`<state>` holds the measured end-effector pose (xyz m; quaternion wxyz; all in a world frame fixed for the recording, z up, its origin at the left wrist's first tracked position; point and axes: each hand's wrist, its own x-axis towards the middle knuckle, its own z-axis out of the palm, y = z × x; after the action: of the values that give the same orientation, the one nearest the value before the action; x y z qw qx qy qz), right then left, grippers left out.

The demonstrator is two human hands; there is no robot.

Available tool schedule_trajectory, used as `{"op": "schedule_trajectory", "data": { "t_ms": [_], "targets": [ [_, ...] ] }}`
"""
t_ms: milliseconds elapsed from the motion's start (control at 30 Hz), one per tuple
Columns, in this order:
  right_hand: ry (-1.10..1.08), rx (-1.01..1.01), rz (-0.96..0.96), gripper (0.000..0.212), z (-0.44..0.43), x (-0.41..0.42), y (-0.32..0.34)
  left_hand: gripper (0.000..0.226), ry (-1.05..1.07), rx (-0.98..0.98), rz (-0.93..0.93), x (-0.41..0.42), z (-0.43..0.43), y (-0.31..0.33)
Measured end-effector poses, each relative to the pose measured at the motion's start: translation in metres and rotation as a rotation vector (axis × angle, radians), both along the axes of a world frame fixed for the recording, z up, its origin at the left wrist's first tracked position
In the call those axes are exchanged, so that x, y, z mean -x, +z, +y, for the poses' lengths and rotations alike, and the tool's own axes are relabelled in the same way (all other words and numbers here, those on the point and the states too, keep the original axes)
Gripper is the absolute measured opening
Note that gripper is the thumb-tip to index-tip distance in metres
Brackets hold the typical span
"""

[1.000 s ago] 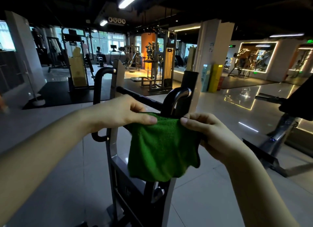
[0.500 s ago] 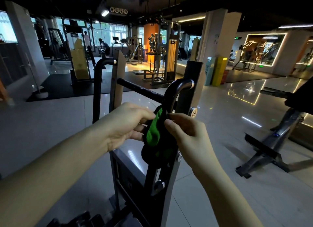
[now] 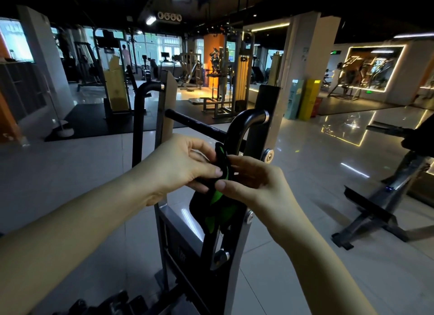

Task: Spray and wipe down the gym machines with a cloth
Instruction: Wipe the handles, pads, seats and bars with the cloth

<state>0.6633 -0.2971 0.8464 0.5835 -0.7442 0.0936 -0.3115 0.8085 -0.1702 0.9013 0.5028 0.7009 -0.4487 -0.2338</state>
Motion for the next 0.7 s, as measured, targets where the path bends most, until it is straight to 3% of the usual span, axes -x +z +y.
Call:
{"op": "schedule_trajectory", "data": {
  "t_ms": [167, 233, 333, 400, 500, 600, 700],
  "targets": [
    [0.097, -0.034, -0.023, 0.04, -0.007, 0.001, 0.002, 0.035, 0.127, -0.017, -0.255, -0.009, -0.003, -0.001],
    [0.138, -0.029, 0.006, 0.041, -0.011, 0.001, 0.003, 0.039, 0.08, -0.063, -0.208, -0.014, 0.0, 0.002],
    [0.166, -0.093, 0.03, 0.038, -0.017, 0.003, 0.004, 0.019, -0.131, -0.18, -0.079, -0.018, 0.005, 0.005],
    [0.135, -0.16, 0.027, 0.022, -0.02, 0.005, 0.004, 0.019, -0.145, -0.148, 0.006, -0.02, 0.006, 0.002],
    [0.233, -0.104, 0.166, 0.002, -0.021, 0.011, 0.0, 0.025, -0.073, -0.103, 0.123, -0.018, 0.005, -0.007],
    [0.216, -0.111, 0.256, 0.019, -0.022, 0.012, -0.01, 0.023, 0.016, -0.13, 0.019, -0.012, 0.005, -0.016],
    [0.157, -0.298, 0.198, 0.011, -0.023, 0.012, -0.021, 0.022, 0.095, -0.111, -0.133, -0.008, 0.006, -0.025]
  ]
}}
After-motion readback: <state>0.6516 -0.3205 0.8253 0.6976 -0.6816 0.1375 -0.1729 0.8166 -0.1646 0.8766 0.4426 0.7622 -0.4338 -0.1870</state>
